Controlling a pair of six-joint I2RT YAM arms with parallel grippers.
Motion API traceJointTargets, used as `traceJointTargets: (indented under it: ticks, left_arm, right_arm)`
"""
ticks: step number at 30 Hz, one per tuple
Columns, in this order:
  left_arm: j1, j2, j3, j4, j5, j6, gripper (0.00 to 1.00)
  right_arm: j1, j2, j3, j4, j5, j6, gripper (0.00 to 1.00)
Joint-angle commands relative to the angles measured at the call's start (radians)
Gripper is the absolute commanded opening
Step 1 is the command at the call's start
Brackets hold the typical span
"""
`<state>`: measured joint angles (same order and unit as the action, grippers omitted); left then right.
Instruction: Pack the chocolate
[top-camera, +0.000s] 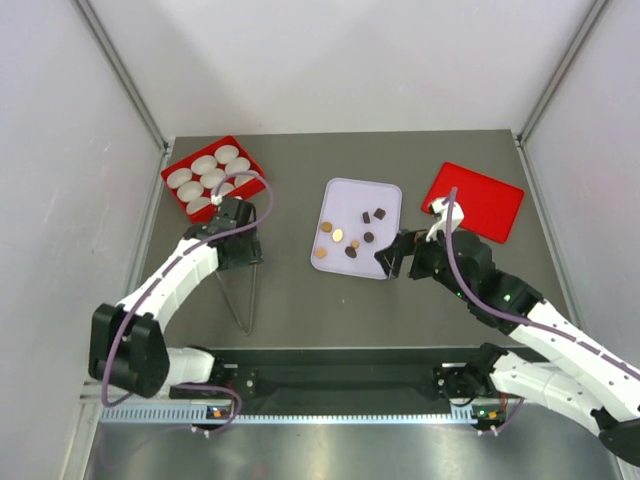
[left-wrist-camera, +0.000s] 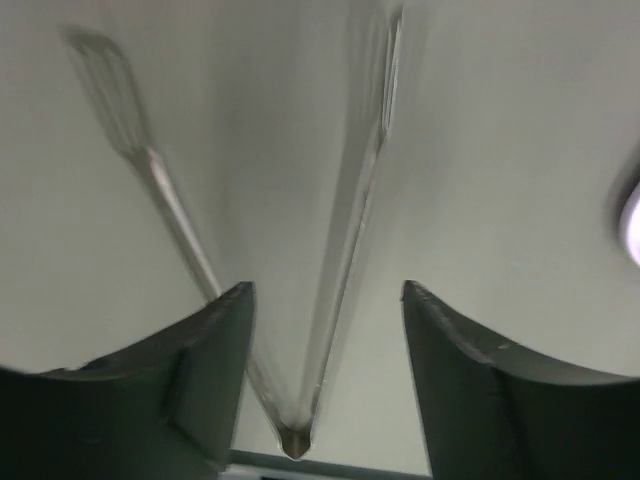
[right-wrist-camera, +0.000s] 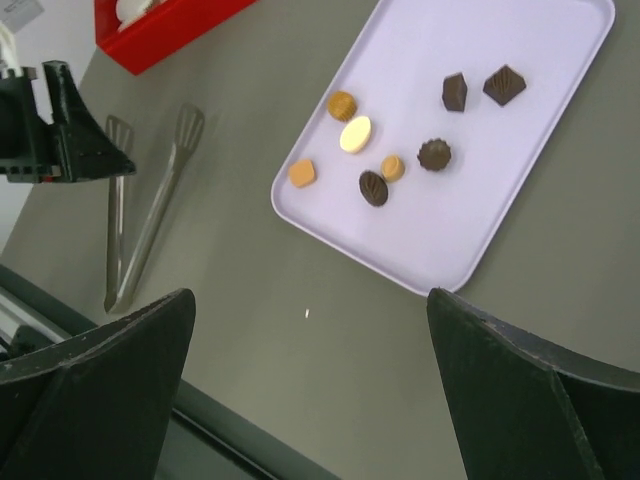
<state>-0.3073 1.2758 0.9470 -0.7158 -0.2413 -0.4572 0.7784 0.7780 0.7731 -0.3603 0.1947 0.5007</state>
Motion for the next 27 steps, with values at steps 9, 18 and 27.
traceJointTargets:
  ticks: [9, 18, 27]
  left_arm:
    - [0.002, 0.184, -0.065, 0.127, 0.126, -0.070, 0.47]
    - [-0.001, 0.301, -0.005, 0.177, 0.115, -0.049, 0.18]
    - [-0.038, 0.474, 0.200, 0.213, 0.168, 0.020, 0.00]
  right_arm:
    - [0.005, -0.052, -0.049, 0.043, -0.028, 0.004, 1.00]
    - [0.004, -0.046, -0.047, 0.043, -0.008, -0.013, 1.00]
    - [0.005, 0.000, -0.026, 0.050, 0.000, -0.014, 1.00]
